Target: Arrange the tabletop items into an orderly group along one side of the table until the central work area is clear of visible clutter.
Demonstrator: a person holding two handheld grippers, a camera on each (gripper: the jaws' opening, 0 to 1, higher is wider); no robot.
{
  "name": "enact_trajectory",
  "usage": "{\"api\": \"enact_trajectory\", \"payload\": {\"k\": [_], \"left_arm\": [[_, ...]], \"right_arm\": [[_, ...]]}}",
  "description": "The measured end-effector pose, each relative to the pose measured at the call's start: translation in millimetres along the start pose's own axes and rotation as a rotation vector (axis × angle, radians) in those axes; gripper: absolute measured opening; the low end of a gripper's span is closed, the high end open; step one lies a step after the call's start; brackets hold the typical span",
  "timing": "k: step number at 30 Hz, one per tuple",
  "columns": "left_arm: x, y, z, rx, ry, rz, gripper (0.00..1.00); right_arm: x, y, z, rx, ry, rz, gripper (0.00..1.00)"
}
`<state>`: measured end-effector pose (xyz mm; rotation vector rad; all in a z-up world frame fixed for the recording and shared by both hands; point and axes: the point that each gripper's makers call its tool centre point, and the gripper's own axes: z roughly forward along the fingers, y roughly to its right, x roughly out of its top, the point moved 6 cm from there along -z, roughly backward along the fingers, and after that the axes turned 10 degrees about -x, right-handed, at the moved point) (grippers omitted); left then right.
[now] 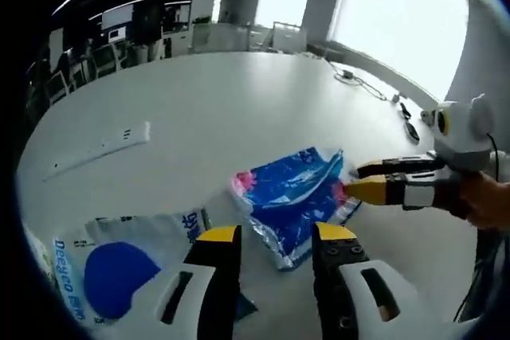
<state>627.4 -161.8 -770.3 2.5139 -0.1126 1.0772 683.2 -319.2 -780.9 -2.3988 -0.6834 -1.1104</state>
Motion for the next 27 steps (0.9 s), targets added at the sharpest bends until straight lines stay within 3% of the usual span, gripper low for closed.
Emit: {"api": "enact_trajectory", "payload": {"k": [3, 10, 18, 27], "left_arm": [[-2.6, 0.6, 1, 0.013, -0.022, 0.008, 0.07], [0.1, 0.6, 0, 0.019, -0.019, -0.020, 0.00], [5.2, 4.7, -15, 0.018, 0.003, -0.051, 0.00], [-5.9, 4.1, -28, 0.054, -0.023, -0.048, 0.00]], "right_arm": [[-2.5, 2, 1, -0.012, -0.013, -0.010, 0.12], [-8.5, 6, -2, -0.022, -0.021, 0.013, 0.04], [-3.7, -2, -15, -0.011, 0.013, 0.052, 0.01], [-12.1, -15, -20, 0.015, 0.013, 0.046, 0.00]]}}
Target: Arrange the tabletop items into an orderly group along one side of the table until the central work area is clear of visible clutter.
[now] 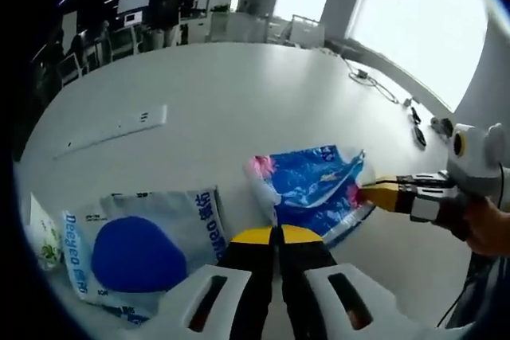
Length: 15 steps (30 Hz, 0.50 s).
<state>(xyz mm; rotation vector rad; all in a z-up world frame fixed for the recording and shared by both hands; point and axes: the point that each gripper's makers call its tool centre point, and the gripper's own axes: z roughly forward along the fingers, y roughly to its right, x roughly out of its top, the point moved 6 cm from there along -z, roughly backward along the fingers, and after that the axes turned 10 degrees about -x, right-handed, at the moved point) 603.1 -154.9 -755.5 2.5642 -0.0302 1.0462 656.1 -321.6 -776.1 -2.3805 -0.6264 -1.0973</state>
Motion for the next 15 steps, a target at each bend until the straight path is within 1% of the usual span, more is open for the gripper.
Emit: {"api": "enact_trajectory", "payload": {"k": [4, 7, 9, 12, 15], "left_arm": [[-6.4, -2.1, -0.3, 0.033, -0.033, 0.008, 0.00], [-6.8, -3.6, 0.5, 0.053, -0.033, 0.010, 0.00], [-7.5, -4.1, 2.2, 0.060, -0.037, 0.006, 0.00], [-7.8, -3.1, 3.9, 0.065, -0.043, 0.006, 0.00], [-7.8, -3.1, 5.4, 0.077, -0.053, 0.024, 0.00]], "right_arm": [[-7.2, -2.9, 1.4, 0.006, -0.012, 0.010, 0.01], [-9.0, -5.4, 3.3, 0.011, -0.018, 0.001, 0.01], [-10.7, -4.5, 6.7, 0.010, -0.028, -0.012, 0.01], [-11.0, -2.2, 8.8, 0.007, -0.035, -0.008, 0.01], [-10.4, -2.4, 9.8, 0.011, -0.034, -0.006, 0.01]]}}
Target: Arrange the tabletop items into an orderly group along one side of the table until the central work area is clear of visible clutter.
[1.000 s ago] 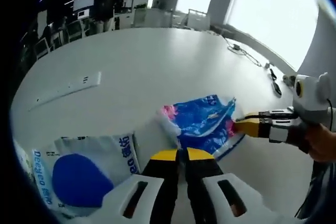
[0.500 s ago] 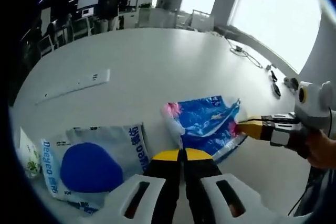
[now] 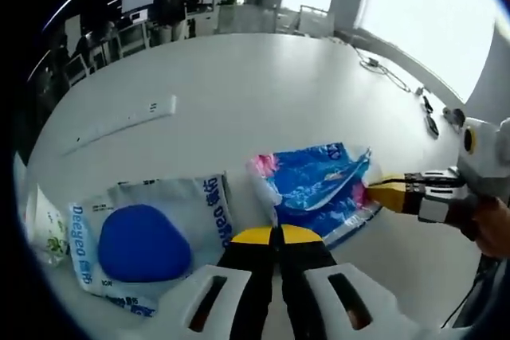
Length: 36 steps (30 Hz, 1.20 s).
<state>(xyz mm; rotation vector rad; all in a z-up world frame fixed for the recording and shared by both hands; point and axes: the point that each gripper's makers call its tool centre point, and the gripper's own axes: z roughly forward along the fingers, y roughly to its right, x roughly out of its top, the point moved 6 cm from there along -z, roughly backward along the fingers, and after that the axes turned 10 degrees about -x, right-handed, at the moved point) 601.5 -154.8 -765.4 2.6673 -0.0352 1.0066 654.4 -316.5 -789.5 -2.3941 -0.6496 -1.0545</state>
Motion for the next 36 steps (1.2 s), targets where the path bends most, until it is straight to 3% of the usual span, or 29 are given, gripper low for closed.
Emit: {"api": "enact_trajectory", "payload": {"k": [14, 28, 36], "left_arm": [[-0.6, -0.5, 0.9, 0.032, -0.009, 0.004, 0.00], [-1.8, 0.6, 1.8, 0.019, 0.006, 0.000, 0.00], [1.8, 2.6, -2.8, 0.033, 0.035, 0.000, 0.09]], "right_arm": [[-1.0, 0.0, 1.5, -0.004, -0.002, -0.013, 0.01], [-2.8, -1.2, 1.5, -0.016, 0.000, -0.018, 0.03], [-3.2, -3.5, 0.8, -0.013, 0.005, -0.021, 0.09]]}}
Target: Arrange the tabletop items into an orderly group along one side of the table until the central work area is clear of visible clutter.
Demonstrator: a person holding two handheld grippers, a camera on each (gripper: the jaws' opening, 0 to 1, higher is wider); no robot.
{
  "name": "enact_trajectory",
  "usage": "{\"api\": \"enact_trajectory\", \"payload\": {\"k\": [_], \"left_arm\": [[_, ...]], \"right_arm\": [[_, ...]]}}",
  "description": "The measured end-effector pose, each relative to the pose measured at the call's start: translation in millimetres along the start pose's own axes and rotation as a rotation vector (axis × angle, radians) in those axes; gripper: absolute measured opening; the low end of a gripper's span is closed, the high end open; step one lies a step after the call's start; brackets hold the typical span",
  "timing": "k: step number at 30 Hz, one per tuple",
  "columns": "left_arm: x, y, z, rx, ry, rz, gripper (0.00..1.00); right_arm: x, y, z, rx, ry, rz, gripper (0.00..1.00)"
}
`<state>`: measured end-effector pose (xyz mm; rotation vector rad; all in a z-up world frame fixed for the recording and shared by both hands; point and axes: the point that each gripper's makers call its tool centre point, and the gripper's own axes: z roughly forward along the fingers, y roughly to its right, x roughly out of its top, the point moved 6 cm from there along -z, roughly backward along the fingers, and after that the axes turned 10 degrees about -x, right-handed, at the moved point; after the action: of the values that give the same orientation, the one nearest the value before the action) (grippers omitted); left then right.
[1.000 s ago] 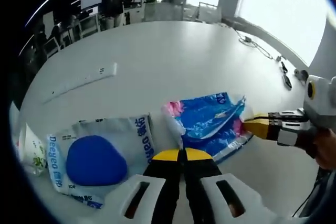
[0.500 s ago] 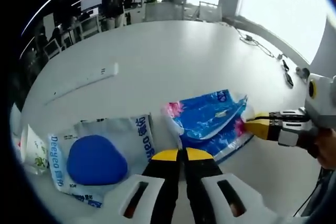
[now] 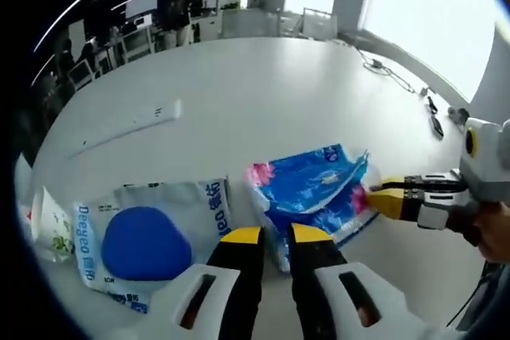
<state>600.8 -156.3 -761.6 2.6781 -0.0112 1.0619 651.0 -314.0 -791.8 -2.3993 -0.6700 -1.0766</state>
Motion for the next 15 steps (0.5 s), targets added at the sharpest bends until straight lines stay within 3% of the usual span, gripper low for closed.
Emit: {"api": "enact_trajectory", "payload": {"k": [6, 15], "left_arm": [[5.2, -3.1, -8, 0.010, 0.037, -0.002, 0.16], [22.1, 2.1, -21, -0.018, 0.179, 0.027, 0.58]], "right_arm": [[0.4, -2, -3, 0.007, 0.006, -0.013, 0.20], [8.5, -4, -9, 0.002, 0.031, -0.035, 0.34]]}}
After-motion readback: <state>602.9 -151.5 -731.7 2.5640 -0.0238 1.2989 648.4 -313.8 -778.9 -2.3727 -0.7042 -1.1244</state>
